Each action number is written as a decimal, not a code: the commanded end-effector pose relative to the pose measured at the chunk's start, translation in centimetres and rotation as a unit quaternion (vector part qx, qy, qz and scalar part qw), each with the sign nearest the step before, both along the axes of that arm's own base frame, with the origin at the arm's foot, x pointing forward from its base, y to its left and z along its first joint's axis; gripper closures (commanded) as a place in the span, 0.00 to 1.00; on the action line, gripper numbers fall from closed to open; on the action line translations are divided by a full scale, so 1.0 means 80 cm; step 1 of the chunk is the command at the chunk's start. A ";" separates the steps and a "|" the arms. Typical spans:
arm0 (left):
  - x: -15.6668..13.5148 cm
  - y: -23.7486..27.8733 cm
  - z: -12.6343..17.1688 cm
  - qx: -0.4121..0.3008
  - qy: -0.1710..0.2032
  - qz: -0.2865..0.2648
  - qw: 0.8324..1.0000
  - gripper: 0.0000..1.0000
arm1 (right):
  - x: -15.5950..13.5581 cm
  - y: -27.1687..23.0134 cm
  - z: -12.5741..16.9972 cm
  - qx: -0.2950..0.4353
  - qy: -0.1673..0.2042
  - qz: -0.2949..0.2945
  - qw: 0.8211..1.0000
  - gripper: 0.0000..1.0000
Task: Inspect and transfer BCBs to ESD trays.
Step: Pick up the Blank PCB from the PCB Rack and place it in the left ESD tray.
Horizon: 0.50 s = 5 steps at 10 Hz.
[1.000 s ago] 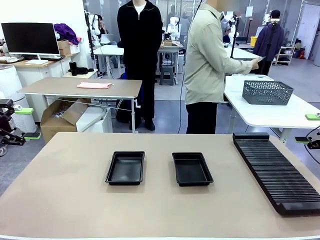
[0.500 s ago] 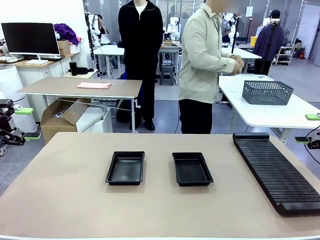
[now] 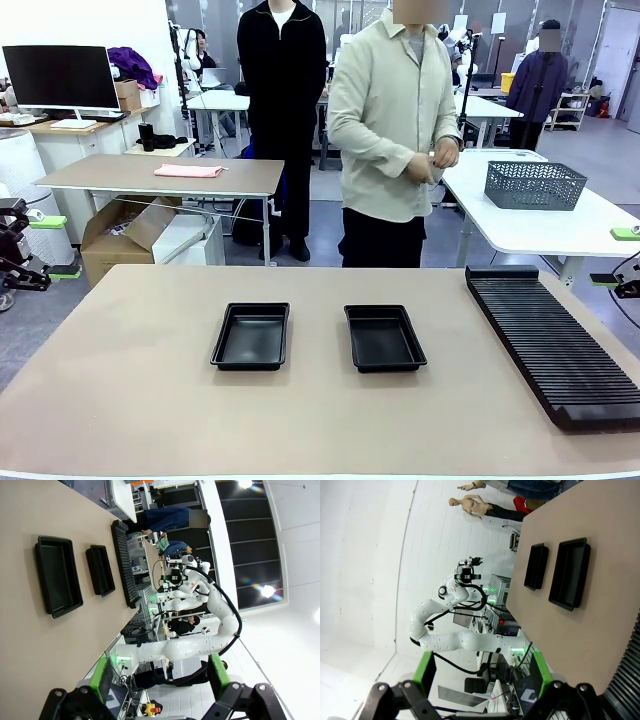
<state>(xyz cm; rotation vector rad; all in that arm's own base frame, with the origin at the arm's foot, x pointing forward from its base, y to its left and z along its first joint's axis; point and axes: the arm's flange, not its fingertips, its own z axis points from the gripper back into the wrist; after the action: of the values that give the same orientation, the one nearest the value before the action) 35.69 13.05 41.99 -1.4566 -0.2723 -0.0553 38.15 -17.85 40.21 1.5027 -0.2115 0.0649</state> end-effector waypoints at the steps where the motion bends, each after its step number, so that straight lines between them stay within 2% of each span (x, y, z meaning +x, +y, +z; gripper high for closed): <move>1: 0.001 -0.001 0.002 -0.003 -0.002 0.002 1.000 0.00 | -0.003 0.002 0.003 0.000 -0.003 0.000 1.000 0.00; 5: 0.001 -0.001 0.002 -0.003 -0.002 0.002 1.000 0.00 | -0.003 0.002 0.003 0.000 -0.003 0.000 1.000 0.00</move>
<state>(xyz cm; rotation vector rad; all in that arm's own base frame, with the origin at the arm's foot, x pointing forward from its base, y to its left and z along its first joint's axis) 35.69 13.05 41.99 -1.4566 -0.2723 -0.0553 38.15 -17.85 40.21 1.5027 -0.2115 0.0649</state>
